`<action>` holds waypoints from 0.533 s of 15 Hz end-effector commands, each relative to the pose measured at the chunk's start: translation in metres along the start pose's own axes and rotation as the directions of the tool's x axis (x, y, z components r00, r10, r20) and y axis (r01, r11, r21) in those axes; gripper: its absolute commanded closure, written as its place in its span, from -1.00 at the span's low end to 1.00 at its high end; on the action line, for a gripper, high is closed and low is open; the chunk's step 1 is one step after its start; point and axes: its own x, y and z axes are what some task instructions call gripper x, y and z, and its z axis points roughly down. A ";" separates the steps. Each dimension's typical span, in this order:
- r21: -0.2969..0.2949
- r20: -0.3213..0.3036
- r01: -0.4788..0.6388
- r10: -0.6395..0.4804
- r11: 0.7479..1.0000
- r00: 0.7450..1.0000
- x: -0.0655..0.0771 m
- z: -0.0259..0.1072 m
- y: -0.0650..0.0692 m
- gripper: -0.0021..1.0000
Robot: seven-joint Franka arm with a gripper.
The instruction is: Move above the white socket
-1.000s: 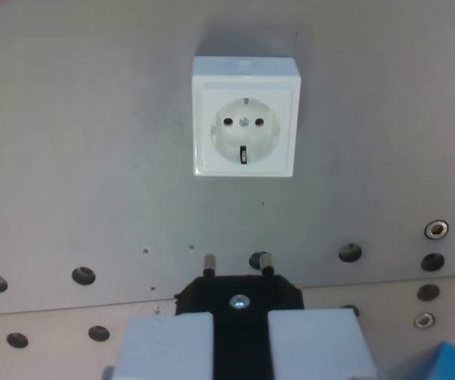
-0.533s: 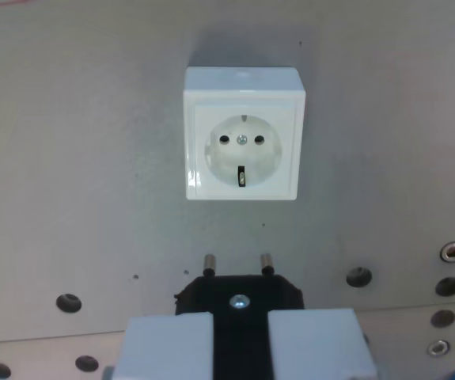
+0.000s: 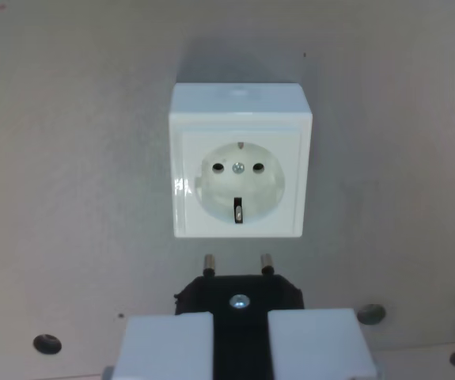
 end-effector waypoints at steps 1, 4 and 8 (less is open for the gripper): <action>-0.023 -0.115 0.001 -0.004 1.000 0.993 -0.005 0.014 0.005 1.00; -0.023 -0.122 0.001 -0.004 1.000 0.993 -0.007 0.024 0.005 1.00; -0.024 -0.125 -0.001 -0.002 1.000 0.992 -0.009 0.035 0.005 1.00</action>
